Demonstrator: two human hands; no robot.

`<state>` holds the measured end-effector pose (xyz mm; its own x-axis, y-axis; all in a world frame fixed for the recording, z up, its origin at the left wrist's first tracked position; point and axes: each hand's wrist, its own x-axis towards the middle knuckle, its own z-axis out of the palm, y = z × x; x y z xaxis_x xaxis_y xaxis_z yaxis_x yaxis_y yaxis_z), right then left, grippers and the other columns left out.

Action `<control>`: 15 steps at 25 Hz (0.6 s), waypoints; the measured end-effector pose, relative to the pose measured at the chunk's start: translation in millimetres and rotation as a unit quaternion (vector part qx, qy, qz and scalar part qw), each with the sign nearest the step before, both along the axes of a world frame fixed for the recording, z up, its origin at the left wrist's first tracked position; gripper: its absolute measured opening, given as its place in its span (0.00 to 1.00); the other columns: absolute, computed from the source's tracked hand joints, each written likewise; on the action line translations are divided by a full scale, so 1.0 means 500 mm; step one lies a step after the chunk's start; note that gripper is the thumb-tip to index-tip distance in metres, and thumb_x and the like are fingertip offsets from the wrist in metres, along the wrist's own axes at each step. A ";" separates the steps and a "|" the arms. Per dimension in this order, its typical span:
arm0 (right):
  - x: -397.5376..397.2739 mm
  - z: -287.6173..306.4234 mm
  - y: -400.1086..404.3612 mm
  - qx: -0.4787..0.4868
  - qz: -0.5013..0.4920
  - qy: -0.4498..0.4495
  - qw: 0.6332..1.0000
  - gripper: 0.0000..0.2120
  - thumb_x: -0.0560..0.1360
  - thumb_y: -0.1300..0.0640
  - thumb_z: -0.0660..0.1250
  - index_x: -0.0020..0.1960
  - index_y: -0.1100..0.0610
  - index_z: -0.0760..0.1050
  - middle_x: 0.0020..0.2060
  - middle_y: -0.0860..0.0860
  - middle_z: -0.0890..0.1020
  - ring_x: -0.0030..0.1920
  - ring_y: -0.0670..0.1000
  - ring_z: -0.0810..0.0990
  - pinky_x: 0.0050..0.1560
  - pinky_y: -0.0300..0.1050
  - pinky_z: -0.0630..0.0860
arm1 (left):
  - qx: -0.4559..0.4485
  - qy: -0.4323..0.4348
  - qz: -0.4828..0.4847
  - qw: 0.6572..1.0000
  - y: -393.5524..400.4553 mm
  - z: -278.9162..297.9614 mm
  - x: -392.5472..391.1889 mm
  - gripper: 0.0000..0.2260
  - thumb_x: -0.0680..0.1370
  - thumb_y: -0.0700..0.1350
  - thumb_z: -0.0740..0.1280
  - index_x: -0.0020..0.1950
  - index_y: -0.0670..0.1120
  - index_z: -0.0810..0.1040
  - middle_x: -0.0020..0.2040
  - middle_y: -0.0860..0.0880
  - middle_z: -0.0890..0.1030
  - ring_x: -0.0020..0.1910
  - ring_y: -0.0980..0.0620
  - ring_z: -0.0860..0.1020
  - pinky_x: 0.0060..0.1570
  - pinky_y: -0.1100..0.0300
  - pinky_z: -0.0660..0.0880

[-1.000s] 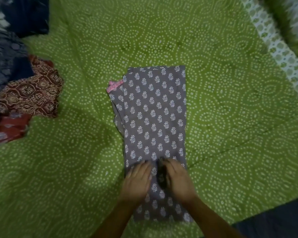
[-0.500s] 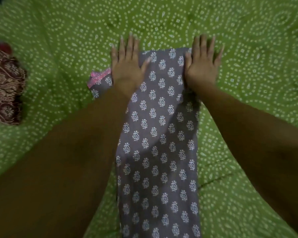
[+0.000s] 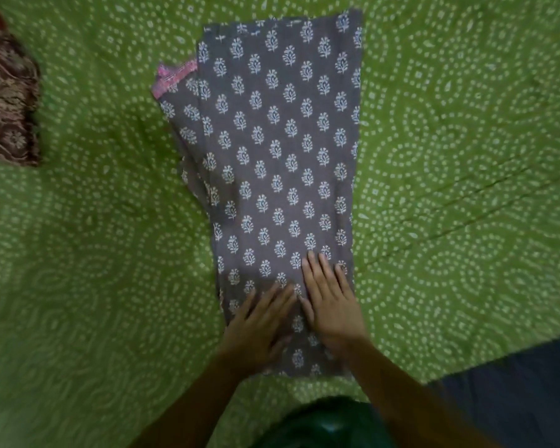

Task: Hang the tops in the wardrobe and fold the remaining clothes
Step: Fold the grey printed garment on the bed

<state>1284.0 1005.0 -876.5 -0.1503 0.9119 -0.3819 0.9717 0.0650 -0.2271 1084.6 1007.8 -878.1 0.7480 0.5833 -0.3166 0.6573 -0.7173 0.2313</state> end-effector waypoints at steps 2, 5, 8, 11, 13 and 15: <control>0.023 0.016 -0.072 -0.013 0.060 -0.012 0.998 0.28 0.82 0.46 0.44 0.77 0.59 0.57 0.77 0.54 0.57 0.77 0.54 0.54 0.73 0.56 0.53 | -0.028 0.010 -0.079 0.996 -0.084 0.033 -0.066 0.34 0.77 0.62 0.58 0.78 0.47 0.57 0.78 0.48 0.58 0.76 0.47 0.56 0.71 0.44 0.55; 0.033 0.040 -0.050 0.010 0.051 -0.006 0.999 0.25 0.81 0.45 0.50 0.70 0.56 0.70 0.67 0.53 0.73 0.66 0.57 0.73 0.66 0.57 0.62 | -0.047 -0.034 0.073 0.996 -0.080 0.062 -0.099 0.31 0.78 0.63 0.56 0.77 0.49 0.58 0.75 0.48 0.64 0.72 0.46 0.65 0.71 0.48 0.55; 0.022 0.071 0.082 0.021 -0.027 0.001 0.999 0.19 0.80 0.45 0.51 0.60 0.54 0.74 0.52 0.53 0.79 0.48 0.56 0.77 0.50 0.51 0.69 | -0.099 -0.210 0.584 0.778 0.100 0.095 -0.045 0.23 0.77 0.61 0.58 0.57 0.42 0.78 0.52 0.42 0.76 0.52 0.46 0.74 0.58 0.49 0.70; 0.019 0.075 0.229 -0.064 -0.118 0.057 0.989 0.19 0.82 0.47 0.48 0.56 0.55 0.73 0.44 0.58 0.82 0.44 0.59 0.80 0.47 0.51 0.72 | -0.268 -0.291 0.769 0.503 0.360 0.078 -0.032 0.22 0.72 0.64 0.66 0.35 0.46 0.79 0.31 0.47 0.78 0.36 0.48 0.75 0.41 0.53 0.75; 0.015 0.061 0.292 -0.152 -0.188 0.058 0.969 0.22 0.82 0.45 0.46 0.55 0.56 0.75 0.48 0.60 0.82 0.50 0.62 0.80 0.51 0.52 0.73 | -0.395 -0.302 0.737 0.457 0.489 0.068 -0.016 0.24 0.68 0.65 0.71 0.43 0.44 0.83 0.39 0.45 0.84 0.44 0.42 0.82 0.47 0.50 0.79; 0.005 0.047 0.320 -0.183 -0.223 0.049 0.956 0.27 0.82 0.43 0.46 0.54 0.59 0.77 0.52 0.62 0.81 0.53 0.63 0.79 0.54 0.53 0.74 | -0.433 -0.354 0.703 0.440 0.587 0.073 -0.005 0.20 0.73 0.60 0.70 0.50 0.43 0.82 0.48 0.42 0.84 0.49 0.42 0.83 0.52 0.46 0.79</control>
<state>1286.7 1164.9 -852.8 0.1713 0.7020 -0.6912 0.8570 -0.4522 -0.2469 1082.3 1301.5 -841.8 -0.0686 0.5178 -0.8527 -0.1465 0.8402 0.5220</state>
